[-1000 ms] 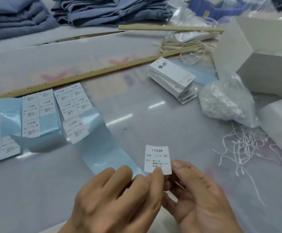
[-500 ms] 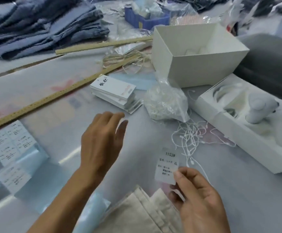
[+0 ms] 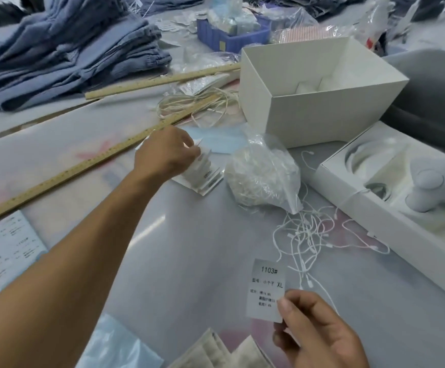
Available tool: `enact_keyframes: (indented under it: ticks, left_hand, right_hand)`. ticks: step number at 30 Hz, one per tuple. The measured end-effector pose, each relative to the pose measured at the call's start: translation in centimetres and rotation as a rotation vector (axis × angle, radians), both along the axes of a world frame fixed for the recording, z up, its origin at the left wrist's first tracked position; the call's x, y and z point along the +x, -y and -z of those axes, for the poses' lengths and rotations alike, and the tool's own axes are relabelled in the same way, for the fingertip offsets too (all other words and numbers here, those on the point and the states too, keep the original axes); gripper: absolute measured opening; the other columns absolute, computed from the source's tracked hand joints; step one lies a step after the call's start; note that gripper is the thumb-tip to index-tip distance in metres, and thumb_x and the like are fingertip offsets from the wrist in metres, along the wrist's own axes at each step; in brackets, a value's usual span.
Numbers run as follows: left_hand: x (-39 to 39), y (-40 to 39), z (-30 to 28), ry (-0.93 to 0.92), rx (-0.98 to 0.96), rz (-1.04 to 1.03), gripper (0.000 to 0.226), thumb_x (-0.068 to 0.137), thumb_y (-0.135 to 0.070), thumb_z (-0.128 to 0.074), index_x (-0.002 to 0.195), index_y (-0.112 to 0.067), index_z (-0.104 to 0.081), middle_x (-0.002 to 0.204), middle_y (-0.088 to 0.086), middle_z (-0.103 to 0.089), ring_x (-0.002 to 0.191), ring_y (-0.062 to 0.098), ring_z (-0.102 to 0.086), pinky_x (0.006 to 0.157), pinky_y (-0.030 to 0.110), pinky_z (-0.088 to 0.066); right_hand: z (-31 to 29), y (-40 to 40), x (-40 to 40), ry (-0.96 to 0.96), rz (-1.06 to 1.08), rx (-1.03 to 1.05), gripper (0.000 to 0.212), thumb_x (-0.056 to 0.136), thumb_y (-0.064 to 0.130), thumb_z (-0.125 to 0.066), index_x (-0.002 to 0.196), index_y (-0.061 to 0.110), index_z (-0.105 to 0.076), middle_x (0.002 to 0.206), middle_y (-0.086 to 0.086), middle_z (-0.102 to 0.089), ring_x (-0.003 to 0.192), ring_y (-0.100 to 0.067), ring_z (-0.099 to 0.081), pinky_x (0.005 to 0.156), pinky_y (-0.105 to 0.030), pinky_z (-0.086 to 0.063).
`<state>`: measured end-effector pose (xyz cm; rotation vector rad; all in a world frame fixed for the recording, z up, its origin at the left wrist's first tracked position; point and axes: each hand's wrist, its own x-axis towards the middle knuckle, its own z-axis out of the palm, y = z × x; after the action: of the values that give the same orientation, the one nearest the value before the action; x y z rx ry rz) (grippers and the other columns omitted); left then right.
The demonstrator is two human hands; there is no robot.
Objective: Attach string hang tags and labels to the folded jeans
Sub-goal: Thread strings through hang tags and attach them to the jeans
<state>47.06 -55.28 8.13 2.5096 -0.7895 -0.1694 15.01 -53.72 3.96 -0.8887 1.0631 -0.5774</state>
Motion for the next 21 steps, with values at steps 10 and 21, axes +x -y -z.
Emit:
enact_keyframes:
  ticks: [10,21]
  left_hand:
    - [3.1,-1.0,-3.0,-0.325,-0.270,-0.090,0.026,0.071,-0.027,-0.092,0.074,-0.009,-0.074,0.071,0.001,-0.067,0.063,0.012,-0.050,0.055,0.029,-0.045]
    - [3.9,-2.4,-3.4,-0.210,-0.365,-0.188,0.015,0.087,-0.022,-0.081,0.093,-0.008,-0.078,0.086,0.006,-0.071,0.064,0.009,-0.053,0.058,0.023,-0.041]
  right_hand:
    - [-0.1,0.4,-0.4,-0.092,-0.078,-0.008,0.023,0.081,-0.007,-0.071,0.063,0.008,-0.073,0.055,-0.019,-0.061,0.043,-0.022,-0.054,0.061,-0.035,-0.045]
    - [0.9,0.5,-1.5,-0.049,-0.027,0.023,0.021,0.079,-0.004,-0.072,0.064,0.010,-0.074,0.055,-0.019,-0.063,0.041,-0.020,-0.055,0.042,-0.021,-0.050]
